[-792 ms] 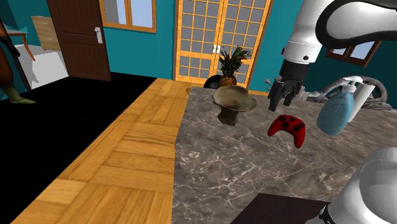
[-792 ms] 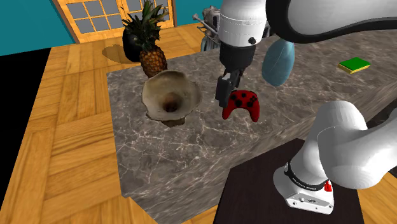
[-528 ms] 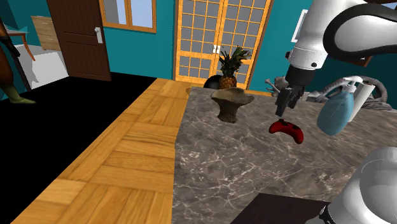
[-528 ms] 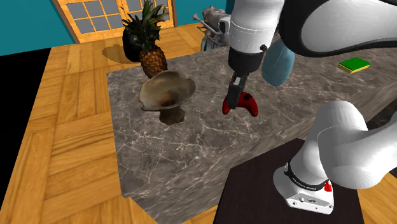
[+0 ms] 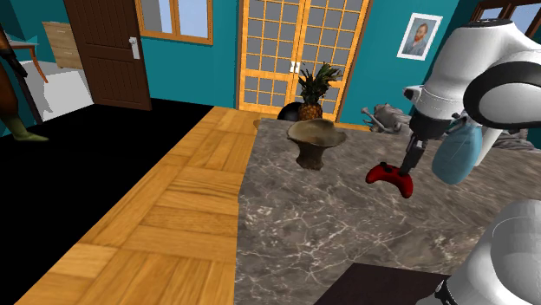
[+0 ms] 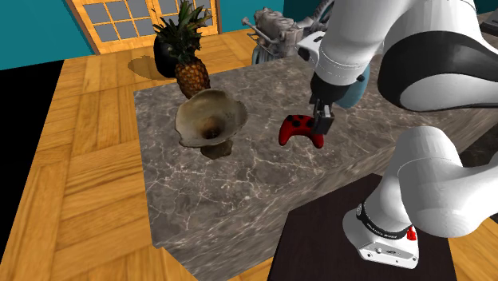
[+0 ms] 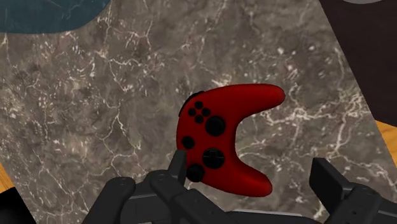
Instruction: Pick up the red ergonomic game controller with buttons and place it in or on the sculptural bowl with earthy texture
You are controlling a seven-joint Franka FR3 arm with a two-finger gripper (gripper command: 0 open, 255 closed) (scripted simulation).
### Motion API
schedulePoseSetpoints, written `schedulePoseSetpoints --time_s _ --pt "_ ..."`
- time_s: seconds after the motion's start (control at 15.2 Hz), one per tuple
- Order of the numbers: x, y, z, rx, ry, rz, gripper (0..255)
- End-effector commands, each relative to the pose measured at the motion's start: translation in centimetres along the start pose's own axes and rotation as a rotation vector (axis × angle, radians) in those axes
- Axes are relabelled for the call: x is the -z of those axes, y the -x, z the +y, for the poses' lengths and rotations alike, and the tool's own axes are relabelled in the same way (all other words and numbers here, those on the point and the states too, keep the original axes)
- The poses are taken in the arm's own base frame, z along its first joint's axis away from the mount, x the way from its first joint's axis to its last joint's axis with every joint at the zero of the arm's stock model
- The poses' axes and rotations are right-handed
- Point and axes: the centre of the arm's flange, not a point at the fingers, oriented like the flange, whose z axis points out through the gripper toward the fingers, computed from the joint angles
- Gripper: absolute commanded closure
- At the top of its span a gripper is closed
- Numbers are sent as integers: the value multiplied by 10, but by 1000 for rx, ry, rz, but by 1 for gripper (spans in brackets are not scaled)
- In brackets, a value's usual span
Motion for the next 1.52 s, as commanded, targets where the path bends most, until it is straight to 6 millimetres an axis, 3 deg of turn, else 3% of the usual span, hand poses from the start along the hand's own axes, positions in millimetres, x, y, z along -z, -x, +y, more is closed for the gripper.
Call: schedulePoseSetpoints --time_s 0.0,0.26,0.79,0.86,1.45 --pt "-11 2 -1 9 5 1 0" --pt "-35 2 -1 9 5 1 0" --pt "-35 2 -1 9 5 1 0" --pt "-35 2 -1 9 5 1 255" --pt "-35 2 -1 9 5 1 255"
